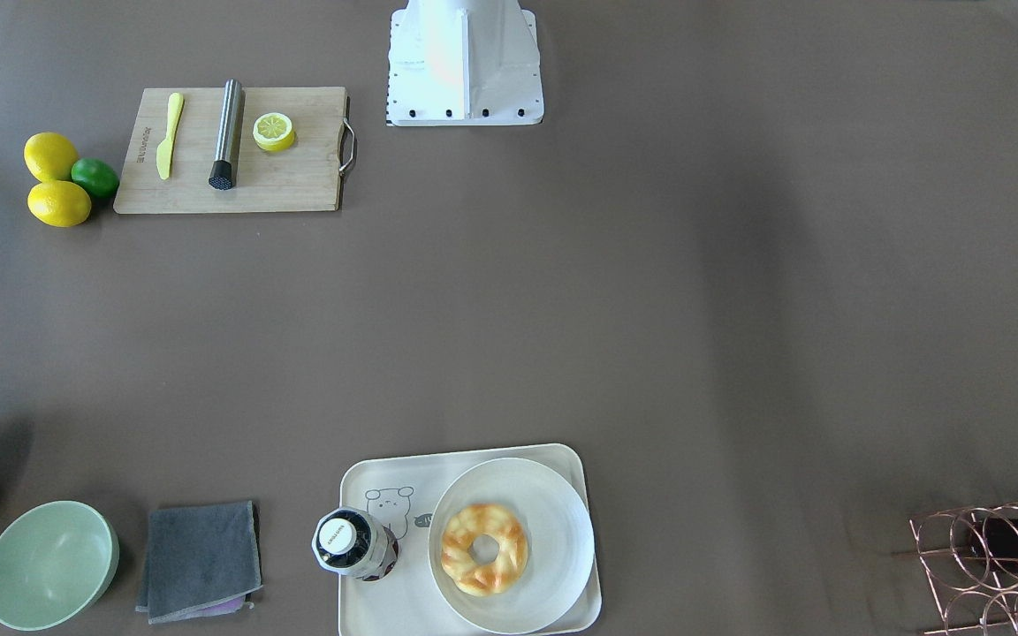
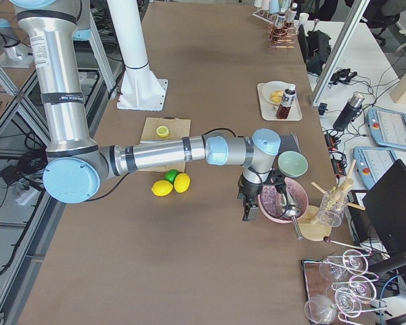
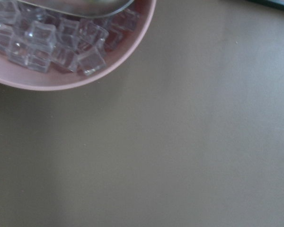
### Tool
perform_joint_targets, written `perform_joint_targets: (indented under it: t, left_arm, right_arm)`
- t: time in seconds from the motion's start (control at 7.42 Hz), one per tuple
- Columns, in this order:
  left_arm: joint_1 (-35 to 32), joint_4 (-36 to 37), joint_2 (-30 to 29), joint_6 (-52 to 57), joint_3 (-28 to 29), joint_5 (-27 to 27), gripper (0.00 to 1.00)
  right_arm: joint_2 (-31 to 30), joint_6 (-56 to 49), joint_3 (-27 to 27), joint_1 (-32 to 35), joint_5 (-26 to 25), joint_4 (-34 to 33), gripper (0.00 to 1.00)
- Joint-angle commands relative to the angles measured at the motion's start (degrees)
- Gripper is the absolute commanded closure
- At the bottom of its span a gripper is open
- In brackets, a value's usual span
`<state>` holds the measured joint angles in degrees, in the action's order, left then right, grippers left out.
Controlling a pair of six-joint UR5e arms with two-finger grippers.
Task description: Place donut on tray
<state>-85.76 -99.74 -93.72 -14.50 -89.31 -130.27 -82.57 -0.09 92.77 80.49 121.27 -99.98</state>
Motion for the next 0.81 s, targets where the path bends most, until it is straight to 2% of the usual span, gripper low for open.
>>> perform_joint_targets:
  t: [0.0,0.27,0.54,0.67]
  left_arm:
    - [-8.9,2.4,5.6,13.9,0.2,-0.8,0.02]
    - [-10.0,2.9,5.7,13.9,-0.1,-0.8,0.02]
    - [-10.0,2.9,5.7,13.8,-1.0,-1.3,0.02]
    - [-10.0,2.9,6.4,13.6,-0.6,-5.2,0.02]
  right_arm:
    - [-4.0,-5.3,-3.4,4.9,1.0,0.3,0.0]
    - [-5.0,-7.7,-3.8,7.6,3.2,0.2,0.0]
    - [-5.9,-9.0,-4.3,10.1,10.0,0.3,0.0]
    - [-6.5,-9.1,-3.7,10.8,12.5,0.4,0.0]
